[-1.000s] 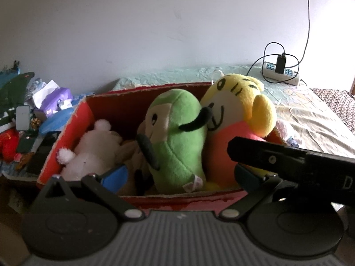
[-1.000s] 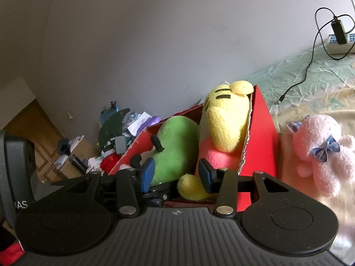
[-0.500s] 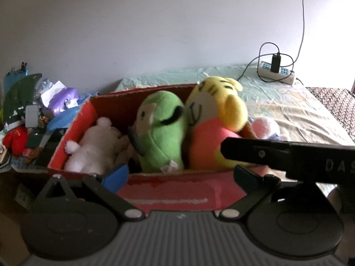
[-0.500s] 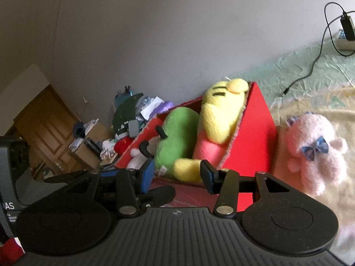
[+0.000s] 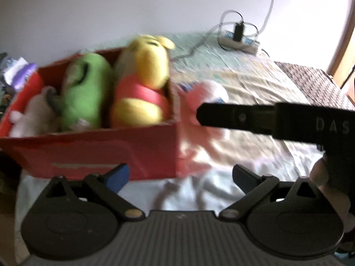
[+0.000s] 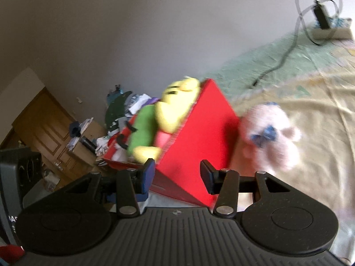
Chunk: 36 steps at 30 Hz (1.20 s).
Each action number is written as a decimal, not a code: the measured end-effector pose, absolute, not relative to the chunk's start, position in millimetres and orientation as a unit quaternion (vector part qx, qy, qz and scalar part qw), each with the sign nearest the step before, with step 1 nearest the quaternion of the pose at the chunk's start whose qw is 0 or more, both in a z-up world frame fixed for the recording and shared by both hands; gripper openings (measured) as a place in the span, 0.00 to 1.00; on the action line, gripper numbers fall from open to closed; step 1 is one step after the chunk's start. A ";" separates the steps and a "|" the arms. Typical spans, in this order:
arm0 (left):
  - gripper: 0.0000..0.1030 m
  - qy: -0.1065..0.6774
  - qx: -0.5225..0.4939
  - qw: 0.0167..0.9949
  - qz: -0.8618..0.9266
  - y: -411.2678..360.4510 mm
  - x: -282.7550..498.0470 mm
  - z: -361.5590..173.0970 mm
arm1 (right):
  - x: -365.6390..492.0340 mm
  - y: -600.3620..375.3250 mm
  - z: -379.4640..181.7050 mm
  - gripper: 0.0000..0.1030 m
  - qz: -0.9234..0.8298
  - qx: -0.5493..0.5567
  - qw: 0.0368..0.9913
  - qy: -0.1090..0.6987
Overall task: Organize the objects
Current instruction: 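Withdraw the right gripper up out of the red box, then move the right gripper to the pink bunny plush beside the box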
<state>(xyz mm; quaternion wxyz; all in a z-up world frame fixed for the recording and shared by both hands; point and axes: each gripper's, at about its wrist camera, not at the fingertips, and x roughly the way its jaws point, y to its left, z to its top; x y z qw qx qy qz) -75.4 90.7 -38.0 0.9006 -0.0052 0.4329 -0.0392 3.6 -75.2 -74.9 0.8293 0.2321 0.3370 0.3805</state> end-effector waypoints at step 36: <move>0.72 0.460 0.036 0.886 -0.045 2.3 14.7 -101.2 | 67.4 -160.6 -154.1 0.38 0.280 0.336 0.804 0.402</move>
